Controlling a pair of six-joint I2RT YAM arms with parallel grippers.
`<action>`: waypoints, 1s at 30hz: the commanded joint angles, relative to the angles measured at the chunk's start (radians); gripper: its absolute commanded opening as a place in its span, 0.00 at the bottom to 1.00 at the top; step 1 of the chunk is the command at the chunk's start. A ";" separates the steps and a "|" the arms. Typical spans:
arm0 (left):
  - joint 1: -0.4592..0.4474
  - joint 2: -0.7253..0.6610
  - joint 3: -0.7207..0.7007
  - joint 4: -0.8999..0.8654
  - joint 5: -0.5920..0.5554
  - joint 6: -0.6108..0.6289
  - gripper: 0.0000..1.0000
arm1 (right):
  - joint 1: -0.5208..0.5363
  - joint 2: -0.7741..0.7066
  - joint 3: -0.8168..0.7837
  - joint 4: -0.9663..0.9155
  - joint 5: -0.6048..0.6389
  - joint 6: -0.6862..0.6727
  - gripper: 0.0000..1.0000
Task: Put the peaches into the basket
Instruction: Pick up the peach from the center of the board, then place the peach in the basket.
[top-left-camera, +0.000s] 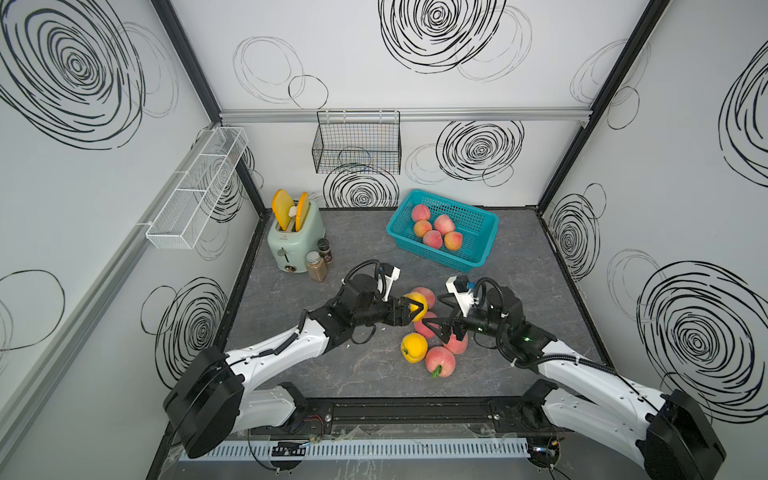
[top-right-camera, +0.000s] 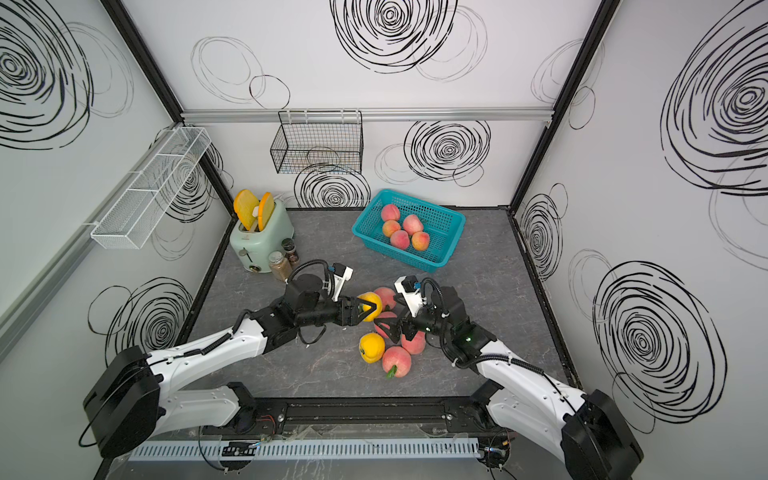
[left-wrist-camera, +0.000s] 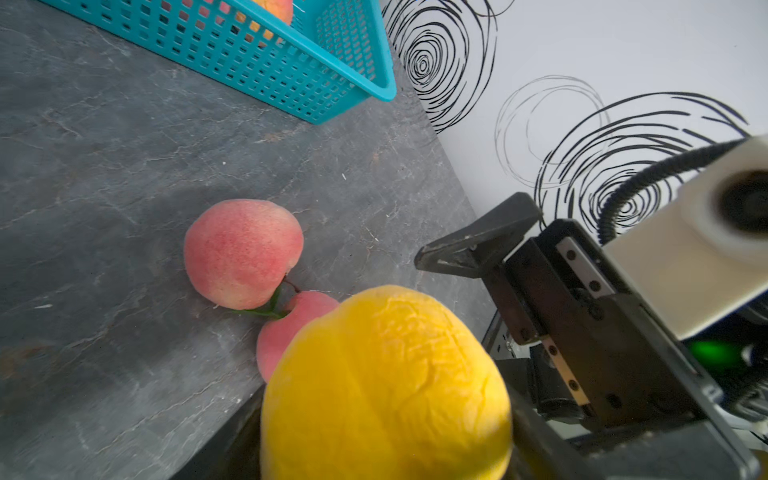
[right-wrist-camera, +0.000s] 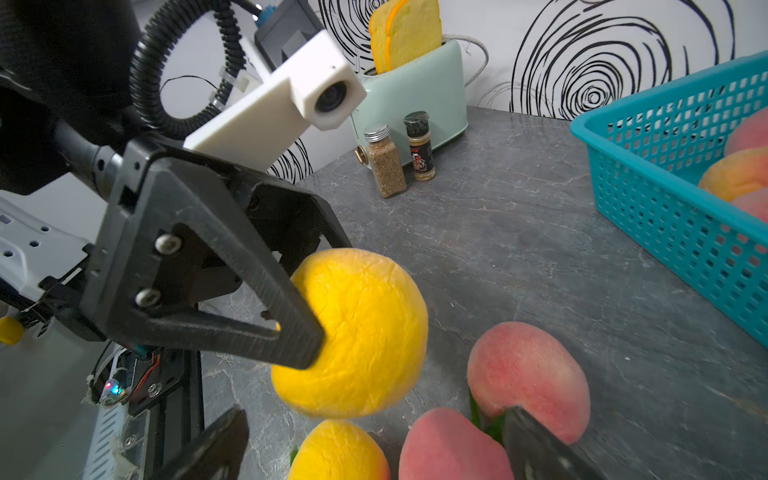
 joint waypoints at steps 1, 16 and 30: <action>0.003 -0.011 -0.015 0.094 0.062 -0.035 0.78 | 0.009 0.027 0.042 0.042 -0.021 -0.015 0.99; -0.017 -0.005 -0.011 0.125 0.085 -0.047 0.78 | 0.049 0.112 0.080 0.088 -0.029 -0.011 0.99; -0.036 0.012 -0.002 0.150 0.085 -0.057 0.78 | 0.059 0.130 0.081 0.112 -0.043 -0.007 0.78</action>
